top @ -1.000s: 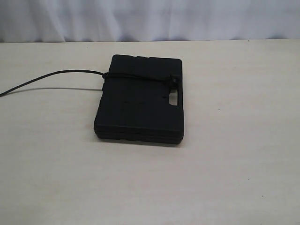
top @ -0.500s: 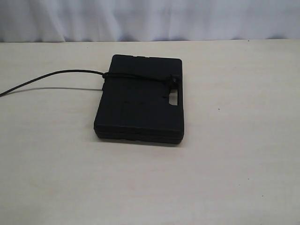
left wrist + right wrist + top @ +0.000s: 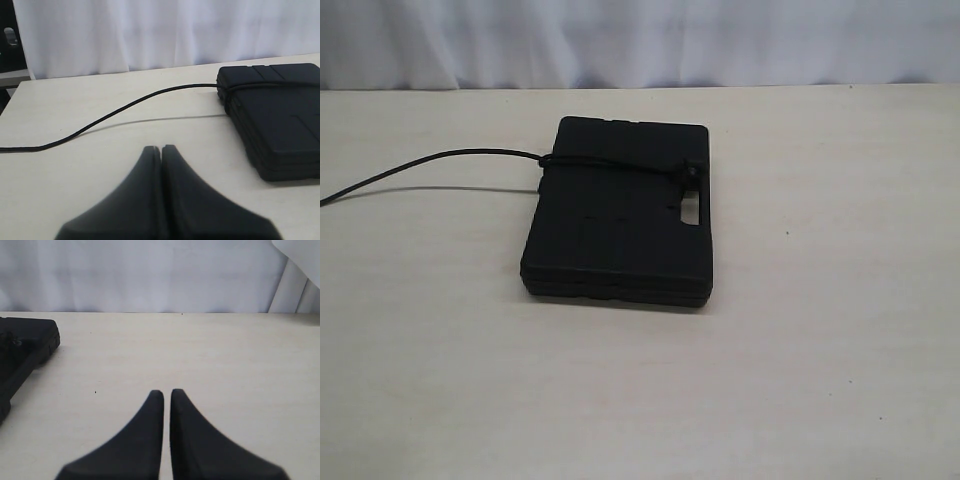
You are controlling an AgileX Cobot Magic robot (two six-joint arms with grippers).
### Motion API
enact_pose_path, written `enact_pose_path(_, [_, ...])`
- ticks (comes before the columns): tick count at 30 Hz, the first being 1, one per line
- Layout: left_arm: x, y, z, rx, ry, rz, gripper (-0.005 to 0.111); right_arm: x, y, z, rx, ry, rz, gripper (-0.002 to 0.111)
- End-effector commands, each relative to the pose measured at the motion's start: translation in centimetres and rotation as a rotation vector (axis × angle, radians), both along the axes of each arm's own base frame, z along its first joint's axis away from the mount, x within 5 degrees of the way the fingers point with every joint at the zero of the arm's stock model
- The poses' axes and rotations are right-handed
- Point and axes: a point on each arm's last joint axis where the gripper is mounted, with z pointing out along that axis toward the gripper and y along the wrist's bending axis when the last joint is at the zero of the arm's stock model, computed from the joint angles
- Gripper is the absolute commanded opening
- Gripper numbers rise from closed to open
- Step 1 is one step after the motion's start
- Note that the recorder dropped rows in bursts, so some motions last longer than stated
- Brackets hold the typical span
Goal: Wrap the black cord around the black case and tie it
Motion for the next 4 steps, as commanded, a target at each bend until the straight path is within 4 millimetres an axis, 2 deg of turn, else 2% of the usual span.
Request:
enact_pose_path(1, [0.00,0.02,-0.02,-0.006,-0.005,0.004,0.000,-0.04,-0.02,-0.08,-0.003,0.001,-0.004,0.005])
enact_pose_path(4, [0.00,0.02,-0.02,-0.006,-0.005,0.004,0.000,-0.04,-0.02,-0.08,-0.003,0.001,-0.004,0.005])
